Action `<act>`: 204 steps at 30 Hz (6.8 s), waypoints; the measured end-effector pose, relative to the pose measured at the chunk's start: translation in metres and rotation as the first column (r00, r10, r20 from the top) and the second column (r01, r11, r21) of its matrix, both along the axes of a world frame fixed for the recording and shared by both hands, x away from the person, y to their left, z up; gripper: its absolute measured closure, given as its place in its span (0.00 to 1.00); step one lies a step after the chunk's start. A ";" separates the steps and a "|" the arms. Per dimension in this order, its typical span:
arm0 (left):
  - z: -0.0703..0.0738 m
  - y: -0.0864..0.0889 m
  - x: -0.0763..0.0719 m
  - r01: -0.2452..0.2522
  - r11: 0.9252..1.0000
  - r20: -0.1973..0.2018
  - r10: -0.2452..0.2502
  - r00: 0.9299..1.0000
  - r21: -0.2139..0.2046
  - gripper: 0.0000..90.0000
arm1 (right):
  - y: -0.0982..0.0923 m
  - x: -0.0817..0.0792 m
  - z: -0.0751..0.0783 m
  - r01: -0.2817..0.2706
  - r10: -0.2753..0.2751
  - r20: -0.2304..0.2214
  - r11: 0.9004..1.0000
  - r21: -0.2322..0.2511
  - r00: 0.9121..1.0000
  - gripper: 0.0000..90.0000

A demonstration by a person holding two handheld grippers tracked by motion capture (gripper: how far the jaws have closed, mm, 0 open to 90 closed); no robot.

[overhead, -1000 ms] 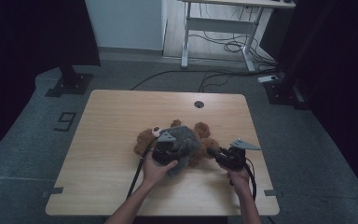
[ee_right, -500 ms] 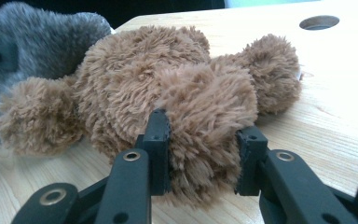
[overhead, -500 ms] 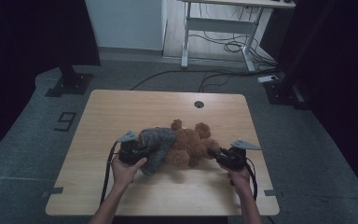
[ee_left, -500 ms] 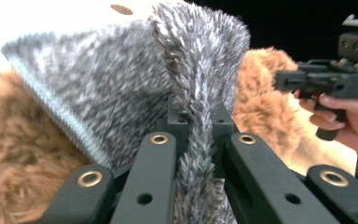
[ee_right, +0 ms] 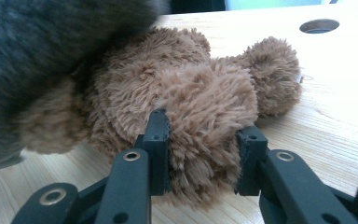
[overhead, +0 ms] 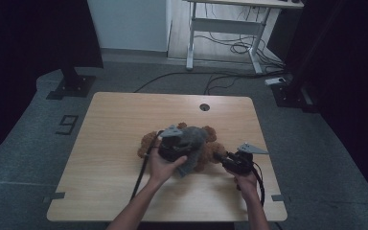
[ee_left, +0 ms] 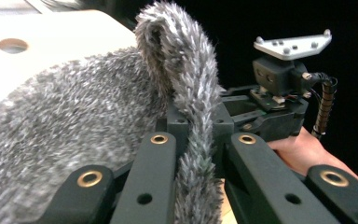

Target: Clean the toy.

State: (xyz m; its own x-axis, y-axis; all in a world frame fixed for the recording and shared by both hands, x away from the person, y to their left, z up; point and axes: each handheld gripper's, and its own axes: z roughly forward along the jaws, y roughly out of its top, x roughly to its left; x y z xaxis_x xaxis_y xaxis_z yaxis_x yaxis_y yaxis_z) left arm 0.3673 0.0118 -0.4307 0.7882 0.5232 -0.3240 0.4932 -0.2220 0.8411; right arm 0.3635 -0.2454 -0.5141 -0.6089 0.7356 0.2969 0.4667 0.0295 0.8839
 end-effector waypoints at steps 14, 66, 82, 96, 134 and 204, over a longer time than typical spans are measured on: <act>-0.046 -0.006 0.010 -0.020 0.998 -0.098 0.026 0.995 0.064 0.93 | -0.001 -0.001 0.000 -0.017 0.017 0.003 1.000 -0.007 1.000 0.72; -0.031 0.023 0.018 -0.082 0.993 -0.095 0.091 0.991 0.090 0.93 | -0.008 0.001 -0.005 -0.056 0.056 0.008 0.998 0.010 0.998 0.73; -0.038 0.159 0.001 -0.303 0.952 -0.065 0.306 0.950 0.050 0.93 | -0.011 0.003 -0.010 -0.063 0.063 -0.005 0.998 0.023 0.998 0.73; -0.075 0.200 0.005 -0.413 0.897 -0.091 0.429 0.899 0.158 0.93 | -0.011 0.003 -0.010 -0.063 0.063 -0.009 0.998 0.020 0.998 0.73; -0.034 0.126 0.038 -0.271 0.962 -0.056 0.273 0.961 0.035 0.93 | -0.003 -0.006 0.015 0.068 -0.062 0.066 0.995 -0.080 0.996 0.35; -0.029 0.111 0.008 -0.361 0.901 0.140 0.335 0.932 0.242 0.93 | 0.076 -0.020 -0.012 -0.094 0.113 0.073 0.971 -0.220 0.991 0.62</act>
